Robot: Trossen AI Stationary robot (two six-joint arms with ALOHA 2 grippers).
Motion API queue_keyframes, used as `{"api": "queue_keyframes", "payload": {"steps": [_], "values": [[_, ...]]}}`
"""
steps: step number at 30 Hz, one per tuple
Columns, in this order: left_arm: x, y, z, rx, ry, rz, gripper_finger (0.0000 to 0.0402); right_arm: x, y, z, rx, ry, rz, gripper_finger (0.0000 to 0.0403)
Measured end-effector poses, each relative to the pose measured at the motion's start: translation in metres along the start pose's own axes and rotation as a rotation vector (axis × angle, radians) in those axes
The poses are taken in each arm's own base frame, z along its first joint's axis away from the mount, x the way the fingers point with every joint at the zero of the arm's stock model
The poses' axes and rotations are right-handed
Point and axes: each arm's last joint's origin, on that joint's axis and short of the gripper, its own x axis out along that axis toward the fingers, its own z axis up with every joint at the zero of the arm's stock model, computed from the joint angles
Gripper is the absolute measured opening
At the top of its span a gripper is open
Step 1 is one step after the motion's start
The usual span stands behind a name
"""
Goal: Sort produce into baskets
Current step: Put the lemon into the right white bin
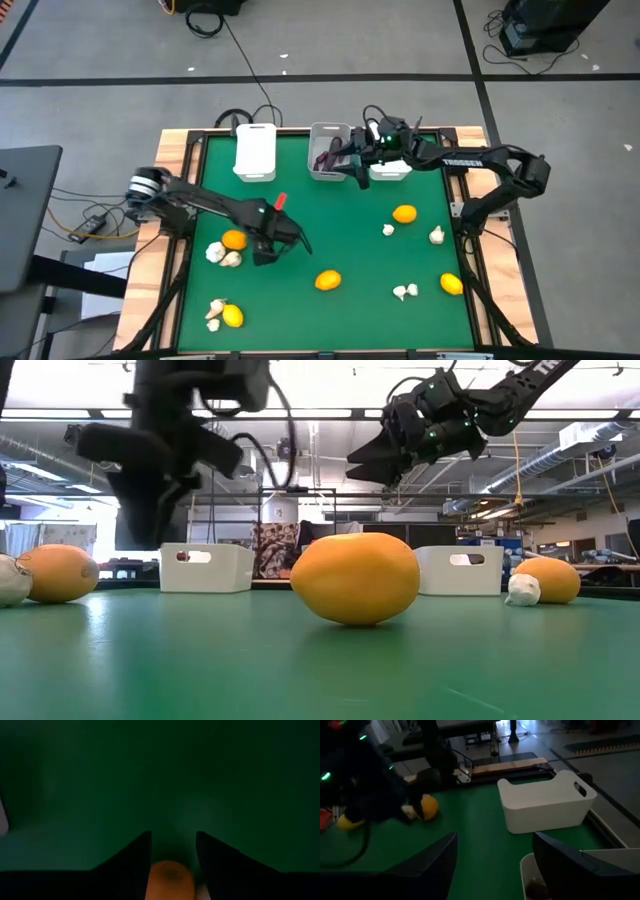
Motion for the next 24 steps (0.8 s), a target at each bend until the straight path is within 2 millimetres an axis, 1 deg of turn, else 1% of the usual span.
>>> {"api": "queue_keyframes", "payload": {"steps": [4, 9, 12, 14, 17, 20, 24], "values": [[-0.013, 0.018, -0.024, -0.081, -0.102, -0.053, 0.0161, -0.001, 0.002, 0.001, -0.006, 0.002, 0.002, 0.0268], [-0.04, 0.036, -0.056, -0.189, -0.24, -0.084, 0.0161, 0.0, 0.003, 0.0, -0.011, 0.008, 0.006, 0.0268], [-0.049, 0.047, -0.079, -0.291, -0.258, -0.101, 0.0161, 0.0, 0.003, 0.0, -0.01, 0.012, 0.01, 0.0268], [-0.05, 0.052, -0.092, -0.343, -0.256, -0.116, 0.0162, 0.0, 0.003, 0.0, -0.009, 0.012, 0.013, 0.0268], [-0.049, 0.049, -0.102, -0.307, -0.26, -0.159, 0.017, 0.0, 0.003, 0.0, -0.012, 0.008, 0.014, 0.0268], [-0.045, 0.042, -0.105, -0.224, -0.246, -0.199, 0.0177, 0.0, 0.003, 0.0, -0.012, 0.007, 0.014, 0.0268], [-0.035, 0.035, -0.106, -0.165, -0.214, -0.183, 0.0178, 0.0, 0.003, 0.0, -0.011, 0.009, 0.014, 0.0268]]}}
